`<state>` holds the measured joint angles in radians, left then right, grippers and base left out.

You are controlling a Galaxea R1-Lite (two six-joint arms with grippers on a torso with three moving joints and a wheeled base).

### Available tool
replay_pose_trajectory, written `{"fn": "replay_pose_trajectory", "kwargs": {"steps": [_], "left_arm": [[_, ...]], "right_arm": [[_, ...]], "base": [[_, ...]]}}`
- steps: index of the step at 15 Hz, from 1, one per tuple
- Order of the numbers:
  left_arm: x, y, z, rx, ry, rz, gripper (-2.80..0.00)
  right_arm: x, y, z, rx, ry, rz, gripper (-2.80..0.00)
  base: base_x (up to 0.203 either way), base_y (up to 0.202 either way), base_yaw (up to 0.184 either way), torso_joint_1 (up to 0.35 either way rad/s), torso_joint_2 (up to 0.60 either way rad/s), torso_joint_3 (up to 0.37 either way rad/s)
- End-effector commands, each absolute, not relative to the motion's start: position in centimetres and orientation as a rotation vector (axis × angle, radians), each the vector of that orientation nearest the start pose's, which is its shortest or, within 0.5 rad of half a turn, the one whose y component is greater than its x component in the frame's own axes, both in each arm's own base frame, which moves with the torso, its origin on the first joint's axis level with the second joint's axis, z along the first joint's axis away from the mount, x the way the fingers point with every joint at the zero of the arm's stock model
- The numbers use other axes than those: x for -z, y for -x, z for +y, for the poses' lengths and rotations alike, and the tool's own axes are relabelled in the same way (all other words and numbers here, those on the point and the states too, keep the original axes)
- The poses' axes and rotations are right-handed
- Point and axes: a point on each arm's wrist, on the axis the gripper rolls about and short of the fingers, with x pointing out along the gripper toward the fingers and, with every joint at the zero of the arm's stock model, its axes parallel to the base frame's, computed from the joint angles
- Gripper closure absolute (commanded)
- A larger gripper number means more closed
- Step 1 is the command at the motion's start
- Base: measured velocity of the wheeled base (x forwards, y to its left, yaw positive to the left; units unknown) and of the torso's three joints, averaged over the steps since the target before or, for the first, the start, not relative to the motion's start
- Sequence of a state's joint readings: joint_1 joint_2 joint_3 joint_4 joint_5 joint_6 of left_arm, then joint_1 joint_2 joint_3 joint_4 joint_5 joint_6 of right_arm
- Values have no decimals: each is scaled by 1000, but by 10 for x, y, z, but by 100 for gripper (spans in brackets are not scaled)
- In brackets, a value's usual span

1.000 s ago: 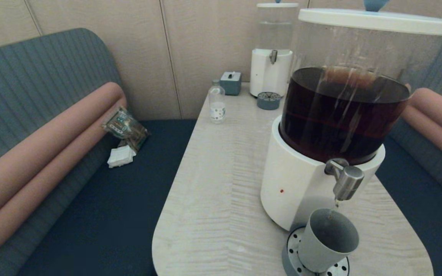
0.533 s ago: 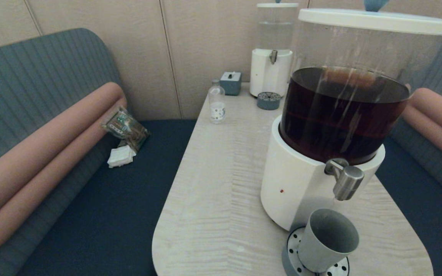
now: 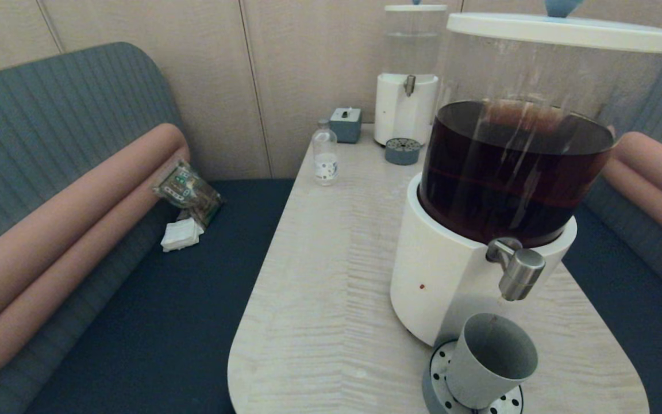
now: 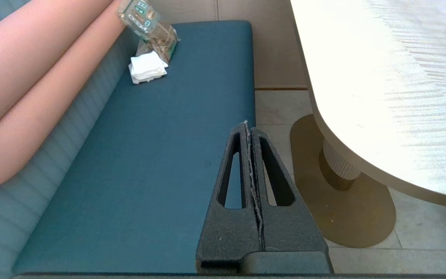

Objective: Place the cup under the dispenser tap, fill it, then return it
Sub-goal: Turn off the faucet

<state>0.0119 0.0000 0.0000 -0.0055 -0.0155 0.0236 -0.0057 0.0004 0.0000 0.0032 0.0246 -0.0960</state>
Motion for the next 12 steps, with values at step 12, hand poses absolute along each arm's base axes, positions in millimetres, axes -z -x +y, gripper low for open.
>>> {"fn": "replay_pose_trajectory", "kwargs": {"steps": [12], "left_arm": [[-90, 27, -1, 16, -29, -47, 0]], "right_arm": [[-73, 22, 1, -16, 69, 10, 0]], "base": [[0, 0, 0, 0, 0, 0]]}}
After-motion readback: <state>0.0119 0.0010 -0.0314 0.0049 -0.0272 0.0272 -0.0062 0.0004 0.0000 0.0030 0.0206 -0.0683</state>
